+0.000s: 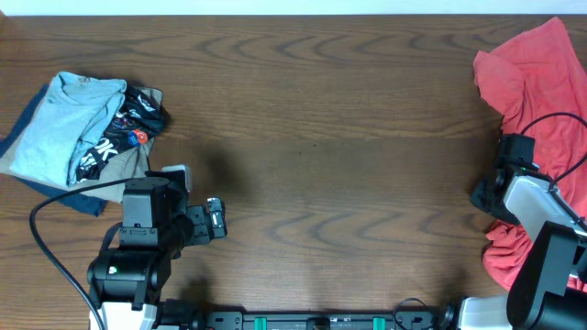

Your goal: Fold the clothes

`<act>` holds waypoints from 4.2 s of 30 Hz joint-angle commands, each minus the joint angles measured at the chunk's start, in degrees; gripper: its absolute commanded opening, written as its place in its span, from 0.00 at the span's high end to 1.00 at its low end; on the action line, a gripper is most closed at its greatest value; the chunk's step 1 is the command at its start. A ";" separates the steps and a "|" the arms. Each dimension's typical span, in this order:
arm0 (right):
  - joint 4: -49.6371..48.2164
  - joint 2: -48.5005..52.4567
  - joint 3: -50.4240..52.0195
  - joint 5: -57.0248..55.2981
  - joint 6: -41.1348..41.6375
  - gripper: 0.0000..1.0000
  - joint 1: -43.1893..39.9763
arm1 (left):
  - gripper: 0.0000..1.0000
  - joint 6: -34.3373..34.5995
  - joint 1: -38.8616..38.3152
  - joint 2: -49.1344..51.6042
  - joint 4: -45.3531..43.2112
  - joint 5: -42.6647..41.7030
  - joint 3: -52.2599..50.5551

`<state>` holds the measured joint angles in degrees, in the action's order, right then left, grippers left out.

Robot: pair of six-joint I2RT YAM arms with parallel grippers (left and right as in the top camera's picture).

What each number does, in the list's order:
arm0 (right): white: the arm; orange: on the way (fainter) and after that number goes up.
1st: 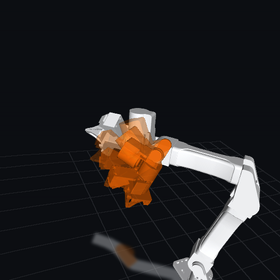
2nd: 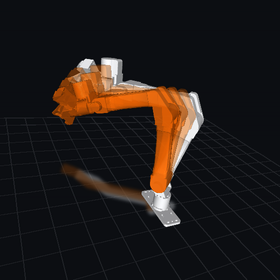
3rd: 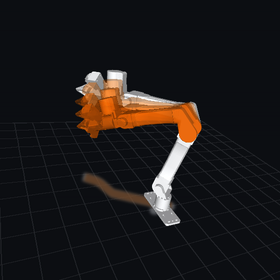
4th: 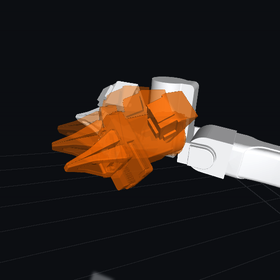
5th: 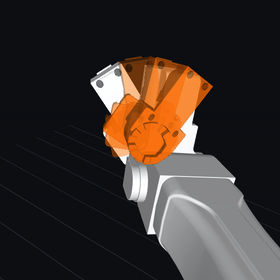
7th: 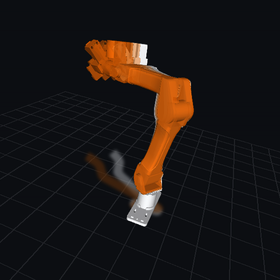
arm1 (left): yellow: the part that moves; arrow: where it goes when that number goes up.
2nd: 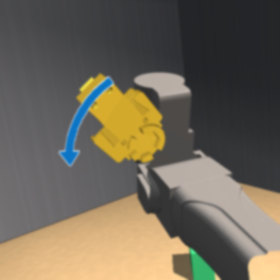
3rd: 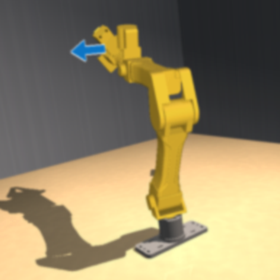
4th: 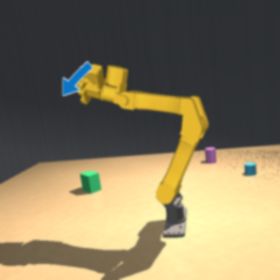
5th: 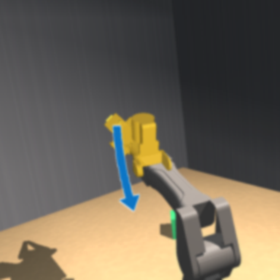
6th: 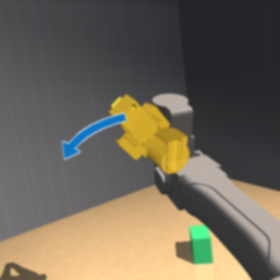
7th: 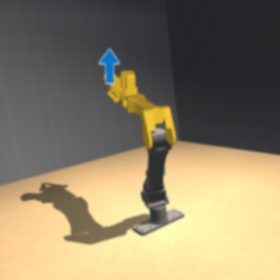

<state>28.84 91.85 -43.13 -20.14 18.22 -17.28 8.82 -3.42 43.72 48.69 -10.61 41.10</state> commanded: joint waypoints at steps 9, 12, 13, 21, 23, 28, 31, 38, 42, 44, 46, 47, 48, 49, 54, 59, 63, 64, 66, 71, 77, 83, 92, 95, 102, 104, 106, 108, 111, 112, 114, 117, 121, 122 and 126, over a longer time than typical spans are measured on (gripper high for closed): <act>-3.48 -2.82 -1.05 28.94 -9.57 0.99 0.81 | 0.02 0.09 0.31 0.02 0.09 -0.74 1.05; -5.05 -3.48 -1.05 49.94 -17.73 0.99 3.52 | 0.02 0.07 0.31 0.02 -0.07 -0.74 1.05; -5.53 -3.48 -1.05 56.08 -18.36 0.99 5.01 | 0.02 0.07 0.31 0.02 -0.11 -0.74 1.05; -21.75 -3.48 -1.07 63.60 -9.40 0.99 24.11 | 0.02 0.09 0.31 0.02 -1.53 -0.76 1.03; -29.55 -3.48 -1.07 60.61 -5.14 0.99 29.38 | 0.02 0.09 0.31 0.02 -2.14 -0.76 1.05; -35.04 -3.48 -2.80 46.95 -2.89 0.99 39.58 | 0.02 0.09 0.31 0.02 -3.80 -0.76 1.03; -28.26 -3.48 -4.35 37.22 -3.93 0.17 42.16 | 0.02 0.09 0.31 0.02 -4.22 -0.76 1.03; -13.90 -5.90 -6.40 27.10 -6.78 0.01 38.42 | 0.02 3.52 0.28 0.02 -4.70 -0.79 1.03; -6.43 -10.73 -6.71 20.98 -11.34 0.01 33.40 | 0.02 13.42 0.24 0.85 -6.86 -0.79 1.03; -2.29 -13.77 -6.69 18.58 -11.93 0.01 30.69 | 0.02 14.62 0.02 1.97 -8.35 -1.92 1.03; 2.03 -16.63 -6.69 17.73 -11.91 0.01 27.74 | 0.02 14.64 -0.50 3.80 -10.36 -5.11 1.03; 3.45 -17.53 -6.69 17.77 -11.89 0.01 26.67 | 0.02 14.64 -0.85 4.72 -11.37 -6.51 1.03; 5.01 -18.47 -6.69 17.94 -11.85 0.01 25.46 | 0.02 14.64 -1.51 6.21 -12.79 -8.15 1.03; 6.99 -19.56 -6.69 18.16 -11.87 0.01 24.00 | 0.02 14.67 -2.34 7.89 -14.19 -9.27 1.03; 13.51 -22.32 -6.69 18.21 -11.32 0.01 19.52 | 0.02 16.98 -7.54 16.70 -20.20 -9.94 1.03; 17.09 -22.71 -6.69 18.16 -10.32 0.01 17.07 | 0.02 21.20 -15.39 27.96 -28.55 -9.94 1.03; 18.60 -22.71 -6.69 18.18 -10.05 0.01 16.52 | 0.02 25.53 -20.98 36.20 -35.82 -9.94 1.03; 18.84 -22.71 -6.69 18.16 -10.10 0.01 16.52 | 0.02 26.82 -22.43 38.45 -38.07 -9.94 1.03; 19.21 -22.71 -6.69 18.18 -10.08 0.01 16.52 | 0.02 29.77 -24.96 42.56 -42.62 -9.94 1.03; 19.87 -22.71 -6.69 18.16 -10.08 0.01 16.52 | 0.02 37.00 -31.01 51.76 -53.72 -9.94 1.03; 19.82 -22.71 -6.69 18.16 -10.08 0.01 16.52 | 0.22 39.76 -37.24 59.21 -63.54 -9.88 1.03; 19.82 -22.71 -6.69 17.97 -10.01 0.01 16.46 | 0.94 37.27 -37.07 59.54 -65.05 -6.51 1.03; 20.44 -22.71 -6.69 15.67 -7.48 0.01 15.04 | 0.94 19.15 -20.20 48.98 -51.30 -5.95 2.51; 20.50 -22.71 -6.69 15.72 -7.50 0.01 14.64 | 0.94 18.12 -10.67 43.76 -48.81 -4.96 5.92; 20.65 -22.69 -6.69 15.85 -7.50 0.01 14.64 | 0.13 18.43 1.68 38.53 -41.97 -7.28 13.79; 20.65 -22.69 -6.69 15.85 -7.50 0.01 14.64 | 0.02 18.43 1.68 38.53 -36.98 -9.77 13.77; 20.68 -22.69 -6.69 15.85 -7.50 0.01 14.64 | 0.02 18.45 0.90 38.86 -29.42 -11.58 13.77; 20.68 -22.69 -6.69 15.85 -7.50 0.01 14.64 | 0.02 18.58 -0.52 39.26 -20.57 -13.27 13.73; 20.68 -22.69 -6.69 15.85 -7.50 0.01 14.64 | 0.02 21.62 -3.63 39.78 -9.51 -13.88 13.18; 20.68 -22.69 -6.69 15.85 -7.50 0.01 14.64 | 0.02 22.21 -4.87 39.91 -6.62 -13.88 12.87; 20.68 -22.69 -6.69 15.87 -7.50 0.01 14.64 | 0.02 22.99 -8.17 40.15 -2.25 -13.90 11.78; 20.68 -22.69 -6.69 15.87 -7.50 0.01 14.64 | 0.02 24.81 -13.22 40.17 -1.16 -14.10 9.42; 20.72 -22.69 -6.69 15.91 -7.50 0.01 14.67 | 0.02 30.14 -20.76 40.19 -4.66 -14.08 6.01; 20.74 -22.69 -6.69 15.93 -7.50 0.01 14.67 | 0.02 31.80 -22.60 40.19 -6.36 -14.08 5.05; 20.83 -22.69 -6.69 16.09 -7.50 0.01 14.64 | 0.01 40.79 -29.42 40.22 -13.18 -14.10 1.33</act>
<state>49.56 69.73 -49.04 -3.68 10.04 -2.04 41.30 -29.47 83.59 37.39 -24.29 44.53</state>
